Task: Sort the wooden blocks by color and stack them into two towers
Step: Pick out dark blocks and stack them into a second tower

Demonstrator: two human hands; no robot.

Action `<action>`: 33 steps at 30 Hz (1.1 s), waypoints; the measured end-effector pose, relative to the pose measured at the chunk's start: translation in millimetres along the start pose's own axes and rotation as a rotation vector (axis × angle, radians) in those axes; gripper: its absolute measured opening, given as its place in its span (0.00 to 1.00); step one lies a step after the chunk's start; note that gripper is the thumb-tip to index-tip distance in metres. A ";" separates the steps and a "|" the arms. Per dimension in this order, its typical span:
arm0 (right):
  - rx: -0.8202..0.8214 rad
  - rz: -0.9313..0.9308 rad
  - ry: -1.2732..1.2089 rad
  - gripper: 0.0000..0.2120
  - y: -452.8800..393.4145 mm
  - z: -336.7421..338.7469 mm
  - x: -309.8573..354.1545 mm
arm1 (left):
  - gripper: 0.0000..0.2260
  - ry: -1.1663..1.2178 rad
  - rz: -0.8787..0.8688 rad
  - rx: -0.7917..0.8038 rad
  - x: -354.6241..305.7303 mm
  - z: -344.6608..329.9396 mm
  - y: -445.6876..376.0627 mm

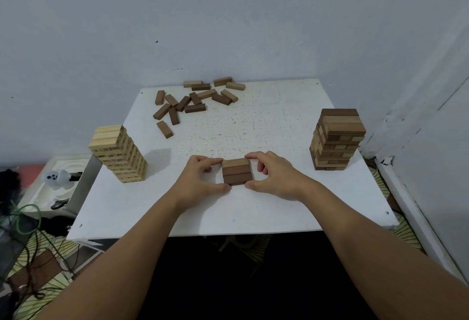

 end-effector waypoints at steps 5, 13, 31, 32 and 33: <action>-0.024 -0.025 -0.111 0.30 0.7 -1.9 -2.4 | 0.34 0.032 -0.031 -0.117 2.2 -2.9 1.1; -0.118 -0.033 -0.180 0.21 -0.6 -8.7 -4.5 | 0.11 0.009 -0.067 -0.152 -3.8 -2.7 7.6; -0.103 0.034 -0.195 0.21 8.9 -5.1 -3.2 | 0.41 -0.110 -0.065 -0.097 -3.5 -7.4 8.1; -0.097 0.037 -0.186 0.21 7.8 -5.6 -5.2 | 0.42 -0.102 -0.076 -0.122 -3.0 -8.3 9.9; -0.091 0.041 -0.178 0.21 6.5 -6.1 -7.3 | 0.42 -0.093 -0.086 -0.147 -2.6 -9.5 11.5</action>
Point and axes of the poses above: each hand's wrist, its own y-axis away from the middle knuckle, its own z-axis out of the back of the hand, x = y × z, the point moved 1 cm from there along -y, towards the middle knuckle, and after that the axes turned 6 degrees about -y, right-handed, at the moved point
